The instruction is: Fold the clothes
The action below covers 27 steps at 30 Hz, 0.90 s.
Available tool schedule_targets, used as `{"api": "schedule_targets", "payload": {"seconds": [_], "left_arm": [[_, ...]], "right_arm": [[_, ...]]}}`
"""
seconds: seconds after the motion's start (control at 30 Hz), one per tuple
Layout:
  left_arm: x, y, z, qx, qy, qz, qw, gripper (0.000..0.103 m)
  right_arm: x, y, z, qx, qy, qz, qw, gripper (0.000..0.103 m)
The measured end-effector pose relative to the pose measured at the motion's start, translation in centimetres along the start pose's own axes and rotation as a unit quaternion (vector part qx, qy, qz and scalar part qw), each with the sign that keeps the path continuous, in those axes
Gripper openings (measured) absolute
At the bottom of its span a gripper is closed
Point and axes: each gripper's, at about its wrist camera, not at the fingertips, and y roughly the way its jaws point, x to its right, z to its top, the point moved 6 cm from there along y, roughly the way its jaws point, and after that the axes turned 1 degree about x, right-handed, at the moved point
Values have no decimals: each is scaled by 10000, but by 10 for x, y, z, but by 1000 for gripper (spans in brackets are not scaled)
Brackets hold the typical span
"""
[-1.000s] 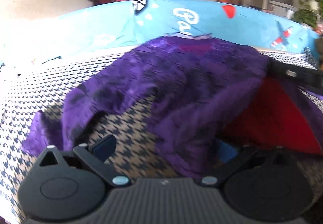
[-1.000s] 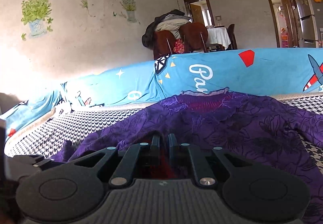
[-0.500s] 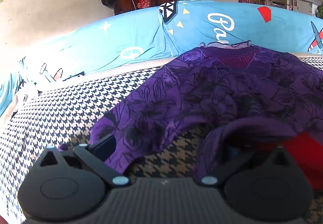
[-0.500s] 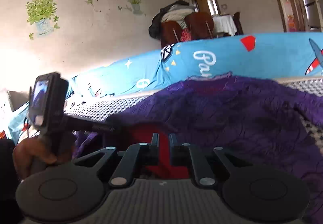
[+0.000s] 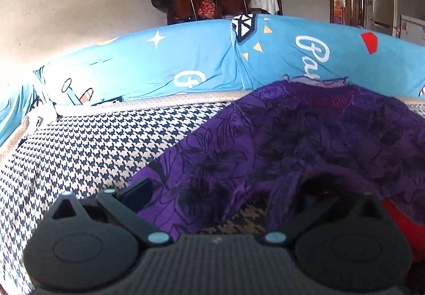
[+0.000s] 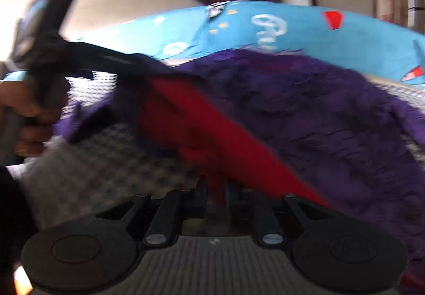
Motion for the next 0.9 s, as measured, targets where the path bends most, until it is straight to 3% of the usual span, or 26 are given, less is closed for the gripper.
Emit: {"api": "schedule_targets", "payload": {"seconds": [0.07, 0.13, 0.2, 0.37, 0.47, 0.53, 0.67, 0.77, 0.9], "left_arm": [[-1, 1, 6, 52, -46, -4, 10000, 103], [1, 2, 12, 108, -11, 8, 9999, 103], [3, 2, 17, 183, 8, 10, 9998, 103], [6, 3, 25, 226, -109, -100, 9996, 103], [8, 5, 23, 223, -69, -66, 9997, 103], [9, 7, 20, 201, -43, -51, 9998, 103], [9, 6, 18, 268, 41, 96, 9996, 103], [5, -4, 24, 496, 126, 267, 9983, 103], [-5, -24, 37, 689, 18, 357, 9970, 103]], "right_arm": [[5, 4, 2, 39, 71, -91, 9999, 27], [4, 6, 2, 9, 221, 110, 9997, 36], [-2, 9, 1, -42, 17, 146, 9999, 48], [-11, 23, -2, -61, -510, -160, 9986, 51], [-8, 34, -1, -45, -389, -294, 9988, 50], [-7, 39, 3, 19, -257, -346, 9991, 47], [-7, 40, 7, 58, -205, -406, 9989, 14], [-5, 31, 12, 139, -143, -266, 9994, 11], [-3, 1, 23, 332, 78, 423, 9985, 11]]}}
